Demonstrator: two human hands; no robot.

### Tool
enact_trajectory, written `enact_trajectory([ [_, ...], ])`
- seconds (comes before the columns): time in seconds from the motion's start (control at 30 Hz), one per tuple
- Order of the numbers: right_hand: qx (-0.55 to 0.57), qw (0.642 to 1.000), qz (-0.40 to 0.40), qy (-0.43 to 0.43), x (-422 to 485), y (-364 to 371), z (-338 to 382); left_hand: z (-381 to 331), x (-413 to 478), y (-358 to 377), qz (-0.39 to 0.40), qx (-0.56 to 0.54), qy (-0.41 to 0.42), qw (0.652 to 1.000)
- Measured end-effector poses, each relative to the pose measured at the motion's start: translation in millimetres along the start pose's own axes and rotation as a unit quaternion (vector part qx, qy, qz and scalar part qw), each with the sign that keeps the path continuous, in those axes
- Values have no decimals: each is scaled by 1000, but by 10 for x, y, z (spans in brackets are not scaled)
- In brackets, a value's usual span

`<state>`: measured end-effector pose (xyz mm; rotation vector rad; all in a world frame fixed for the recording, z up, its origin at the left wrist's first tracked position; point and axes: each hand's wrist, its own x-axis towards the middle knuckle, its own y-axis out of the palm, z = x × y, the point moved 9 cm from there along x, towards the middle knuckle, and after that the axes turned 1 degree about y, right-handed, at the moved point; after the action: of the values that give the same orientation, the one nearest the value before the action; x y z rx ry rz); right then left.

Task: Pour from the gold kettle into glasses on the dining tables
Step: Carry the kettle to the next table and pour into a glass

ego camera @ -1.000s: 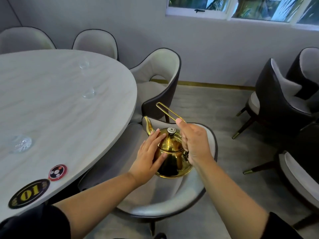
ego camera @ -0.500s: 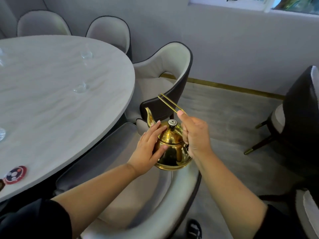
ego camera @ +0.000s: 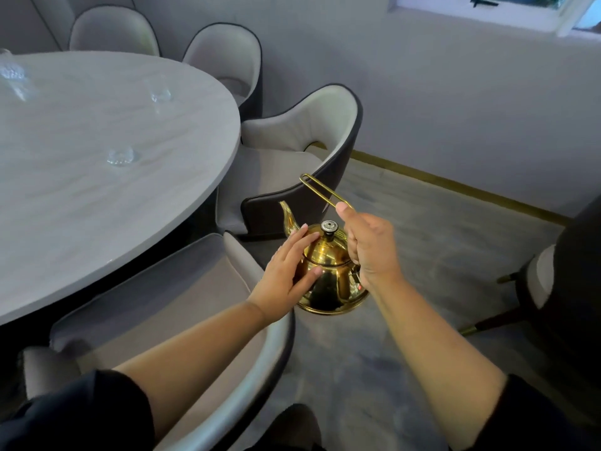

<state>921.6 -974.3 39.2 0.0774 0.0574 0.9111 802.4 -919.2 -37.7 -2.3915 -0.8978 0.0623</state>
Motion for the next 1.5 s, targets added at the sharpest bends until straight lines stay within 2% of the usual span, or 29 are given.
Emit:
enact_trajectory([
  [0.13, -12, 1000, 9, 3, 365, -160, -113, 118, 352, 140, -1, -8, -4, 1000],
  [0.3, -26, 999, 46, 1, 982, -149, -228, 384, 844, 149, -57, 18, 8, 998],
  [0.5, -25, 992, 123, 14, 1764, 188, -263, 683, 1371, -111, -123, 30, -17, 992],
  [0.87, 19, 974, 222, 37, 2765, 1048, -343, 1081, 1901, -903, -194, 76, -95, 973],
  [1.13, 3, 943, 330, 37, 3328, 1722, -280, 1375, 2135, -1405, -246, 92, -155, 952],
  [1.5, -21, 876, 478, 57, 4142, 2738, -234, 1807, 2579, -2019, -360, 76, -243, 898],
])
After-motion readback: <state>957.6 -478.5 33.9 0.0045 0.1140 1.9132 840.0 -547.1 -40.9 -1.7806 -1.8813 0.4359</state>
